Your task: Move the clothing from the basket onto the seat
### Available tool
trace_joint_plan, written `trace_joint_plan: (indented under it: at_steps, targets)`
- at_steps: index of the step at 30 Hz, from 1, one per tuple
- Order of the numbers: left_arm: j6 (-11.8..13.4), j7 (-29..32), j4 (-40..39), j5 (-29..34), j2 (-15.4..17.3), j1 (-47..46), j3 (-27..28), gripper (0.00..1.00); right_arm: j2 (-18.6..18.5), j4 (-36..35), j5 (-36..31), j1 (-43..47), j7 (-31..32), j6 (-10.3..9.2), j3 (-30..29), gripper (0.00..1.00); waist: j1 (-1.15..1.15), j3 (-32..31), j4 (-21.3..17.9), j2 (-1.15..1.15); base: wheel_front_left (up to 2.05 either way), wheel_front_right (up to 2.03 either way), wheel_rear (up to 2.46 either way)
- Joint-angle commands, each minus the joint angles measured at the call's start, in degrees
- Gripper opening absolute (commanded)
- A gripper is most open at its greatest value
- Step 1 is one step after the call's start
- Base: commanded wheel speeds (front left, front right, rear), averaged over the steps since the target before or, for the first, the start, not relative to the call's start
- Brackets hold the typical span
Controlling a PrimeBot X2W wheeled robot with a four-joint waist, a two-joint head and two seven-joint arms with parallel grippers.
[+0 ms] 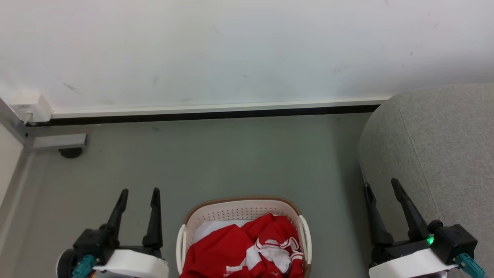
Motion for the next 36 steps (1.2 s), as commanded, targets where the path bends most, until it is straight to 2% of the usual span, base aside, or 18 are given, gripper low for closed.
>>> trace_joint_plan:
  at_steps: [1,10,17,22,28,36]
  targets:
    - [-0.2,0.0,0.2,0.8,0.4,-0.8,0.2,1.00,-0.2,-0.3,-0.1,-0.6,-0.2,-0.12,-0.2,1.00,0.00,1.4,-1.1,0.00,0.00,0.00,0.00]
    - [-1.4,0.0,1.1,1.9,0.5,-4.0,0.7,1.00,-0.2,-2.3,0.5,-3.2,-0.2,-0.12,-0.2,1.00,0.00,9.1,-5.4,0.00,0.00,0.00,0.00]
    - [-2.6,0.0,5.4,3.2,2.5,-9.6,-0.3,1.00,-0.1,-5.0,1.7,-6.8,-0.2,-0.12,-0.4,1.00,0.00,16.8,-9.0,0.00,0.00,0.00,0.00]
    - [-3.3,0.0,14.1,3.0,5.0,-14.9,-2.9,1.00,-0.1,-7.1,3.5,-9.6,-0.2,-0.12,-0.5,1.00,0.00,21.2,-11.3,0.00,0.00,0.00,0.00]
    - [-3.5,0.0,28.4,4.5,8.4,-21.4,-8.1,1.00,-0.1,-10.2,5.2,-11.4,-0.2,-0.12,-1.8,1.00,0.00,25.5,-14.3,0.00,0.00,0.00,0.00]
    - [-3.5,4.7,44.8,1.9,11.9,-30.1,-17.3,1.00,-0.1,-14.4,8.1,-12.8,-0.2,-0.12,-2.7,1.00,0.00,30.5,-18.7,0.00,0.00,0.00,0.00]
